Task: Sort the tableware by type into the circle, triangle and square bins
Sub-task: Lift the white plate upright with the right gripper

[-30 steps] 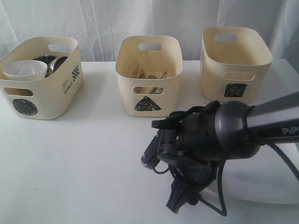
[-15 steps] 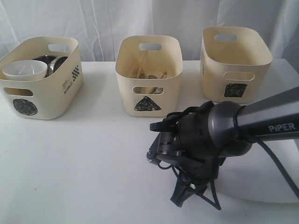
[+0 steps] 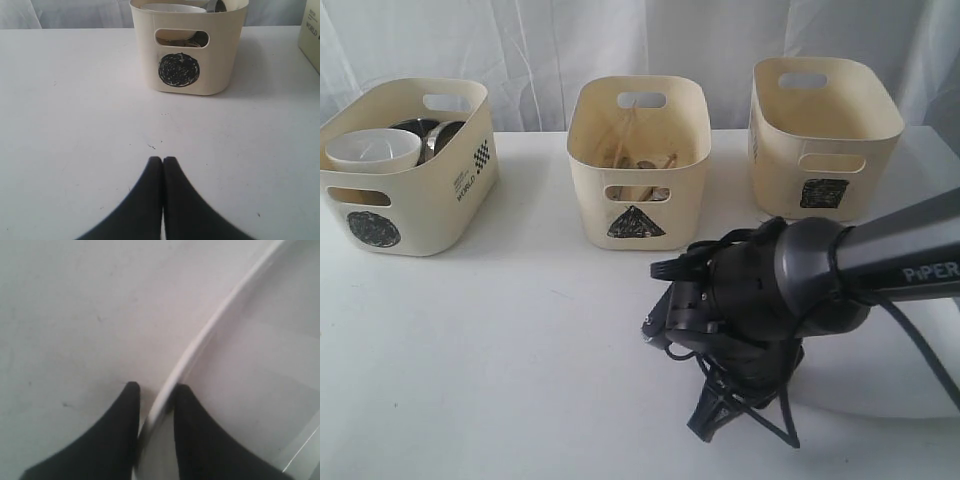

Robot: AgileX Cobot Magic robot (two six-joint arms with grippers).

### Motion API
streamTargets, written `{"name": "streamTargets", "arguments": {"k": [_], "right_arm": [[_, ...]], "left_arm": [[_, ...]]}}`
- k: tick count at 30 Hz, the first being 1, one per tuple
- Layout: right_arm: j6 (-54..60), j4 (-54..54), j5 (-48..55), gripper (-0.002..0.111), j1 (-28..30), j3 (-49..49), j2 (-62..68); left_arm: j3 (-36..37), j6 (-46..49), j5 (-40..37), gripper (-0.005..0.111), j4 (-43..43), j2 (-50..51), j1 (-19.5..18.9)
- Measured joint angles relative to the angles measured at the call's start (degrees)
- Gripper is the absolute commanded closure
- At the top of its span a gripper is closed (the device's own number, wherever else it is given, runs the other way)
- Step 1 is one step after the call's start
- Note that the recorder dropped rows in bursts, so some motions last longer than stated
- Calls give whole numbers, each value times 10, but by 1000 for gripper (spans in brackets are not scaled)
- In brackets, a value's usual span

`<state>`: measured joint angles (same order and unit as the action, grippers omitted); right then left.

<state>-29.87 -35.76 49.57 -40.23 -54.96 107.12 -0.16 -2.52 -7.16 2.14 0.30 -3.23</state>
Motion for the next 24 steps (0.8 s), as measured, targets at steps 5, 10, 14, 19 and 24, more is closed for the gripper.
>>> {"name": "streamTargets", "arguments": {"k": [5,10,14,19,24], "right_arm": [[1,26,-7,108,-5,17,-76],[5,28,-5,108,-9,28,-163],[5,29,0,108,-9,28,-219],[5,46,-2,108,-9,30,-276],[2,59,2,108,-9,32,-332]], "left_arm": [[0,0,0,107,0,0,0],[0,0,0,107,0,0,0],[0,0,0,107,0,0,0],[0,0,0,107,0,0,0],[0,0,0,107,0,0,0]]}}
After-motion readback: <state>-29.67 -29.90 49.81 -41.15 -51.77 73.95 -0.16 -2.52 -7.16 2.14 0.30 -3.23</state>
